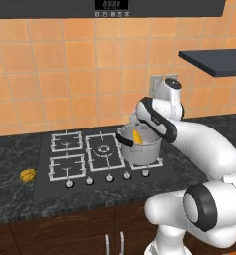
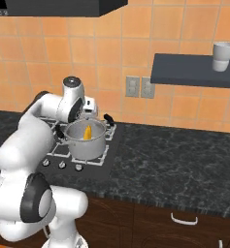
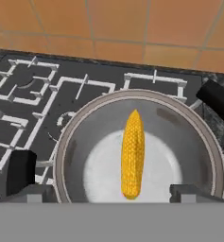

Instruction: Put the corn and squash in the pot. Retrieve the spatula and lightly stir the vegetables in the pot.

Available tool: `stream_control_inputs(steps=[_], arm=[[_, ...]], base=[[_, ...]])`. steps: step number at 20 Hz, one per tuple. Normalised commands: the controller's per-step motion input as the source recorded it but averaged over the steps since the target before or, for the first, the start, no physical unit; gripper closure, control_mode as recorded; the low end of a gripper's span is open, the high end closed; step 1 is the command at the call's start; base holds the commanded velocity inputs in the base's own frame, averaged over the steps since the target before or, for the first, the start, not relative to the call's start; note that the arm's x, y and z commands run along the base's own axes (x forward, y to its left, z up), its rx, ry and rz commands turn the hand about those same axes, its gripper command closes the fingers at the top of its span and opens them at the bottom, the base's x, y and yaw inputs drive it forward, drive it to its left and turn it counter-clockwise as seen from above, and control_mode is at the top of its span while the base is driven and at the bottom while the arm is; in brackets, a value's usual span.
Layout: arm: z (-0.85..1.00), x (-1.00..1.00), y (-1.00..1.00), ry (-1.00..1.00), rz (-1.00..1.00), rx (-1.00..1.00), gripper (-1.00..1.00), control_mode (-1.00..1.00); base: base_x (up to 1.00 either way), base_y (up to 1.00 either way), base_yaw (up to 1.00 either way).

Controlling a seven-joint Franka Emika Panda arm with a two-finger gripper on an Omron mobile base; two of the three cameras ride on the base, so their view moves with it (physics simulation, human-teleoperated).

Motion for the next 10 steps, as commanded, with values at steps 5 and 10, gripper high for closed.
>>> stream_control_inputs(steps=[5,10], arm=[[0.44,-0.79,0.00,0.56,-0.15,0.00,-1.00,-1.00],[-0.37,-0.64,0.00,0.48,-0.13,0.00,-1.00,-1.00]], base=[[0.00,0.00,0.00],[0.00,0.00,0.00]])
